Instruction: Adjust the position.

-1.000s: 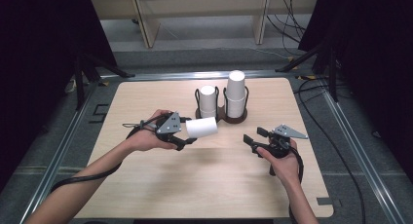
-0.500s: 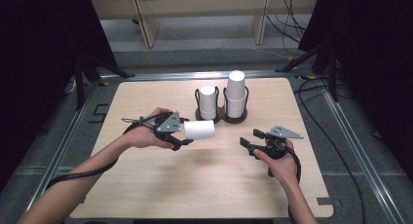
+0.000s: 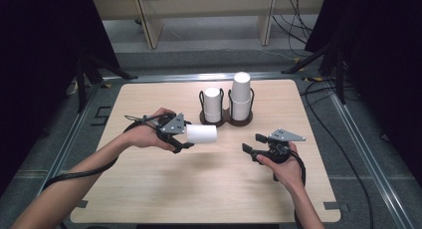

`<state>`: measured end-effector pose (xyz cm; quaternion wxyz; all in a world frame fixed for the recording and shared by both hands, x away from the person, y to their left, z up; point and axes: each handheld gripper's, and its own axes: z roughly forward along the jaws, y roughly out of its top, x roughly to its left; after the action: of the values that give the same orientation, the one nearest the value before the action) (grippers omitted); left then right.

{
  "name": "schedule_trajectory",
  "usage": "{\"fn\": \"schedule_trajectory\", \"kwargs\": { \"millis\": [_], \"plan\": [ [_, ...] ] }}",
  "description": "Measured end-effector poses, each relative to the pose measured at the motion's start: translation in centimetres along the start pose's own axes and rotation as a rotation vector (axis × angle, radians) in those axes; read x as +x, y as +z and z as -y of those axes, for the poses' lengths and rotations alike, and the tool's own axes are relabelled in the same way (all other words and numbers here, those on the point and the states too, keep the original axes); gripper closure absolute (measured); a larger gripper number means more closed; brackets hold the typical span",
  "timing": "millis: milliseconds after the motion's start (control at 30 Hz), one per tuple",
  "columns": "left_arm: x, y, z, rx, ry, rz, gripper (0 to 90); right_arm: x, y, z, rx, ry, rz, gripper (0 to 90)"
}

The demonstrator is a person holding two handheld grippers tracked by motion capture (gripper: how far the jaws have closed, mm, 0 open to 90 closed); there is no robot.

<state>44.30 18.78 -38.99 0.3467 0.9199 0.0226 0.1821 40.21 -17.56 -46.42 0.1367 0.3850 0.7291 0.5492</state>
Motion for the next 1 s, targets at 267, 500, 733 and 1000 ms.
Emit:
{"fn": "schedule_trajectory", "kwargs": {
  "millis": [267,500,733,1000],
  "plan": [
    [0.2,-0.3,-0.1,0.040,0.015,0.016,28.0,0.5,0.1,-0.1,0.044,0.021,-0.022,26.5],
    [0.3,-0.5,-0.4,0.062,0.026,0.022,28.1,0.7,0.6,-0.1,0.041,-0.007,-0.043,26.3],
    [0.4,-0.6,-0.5,0.079,0.030,0.028,28.2,0.9,0.7,-0.2,0.060,-0.014,-0.053,26.3],
    [0.7,-0.8,-0.8,0.122,0.055,0.035,28.4,1.0,1.0,-0.5,0.065,-0.065,-0.056,26.3]
  ]
}}
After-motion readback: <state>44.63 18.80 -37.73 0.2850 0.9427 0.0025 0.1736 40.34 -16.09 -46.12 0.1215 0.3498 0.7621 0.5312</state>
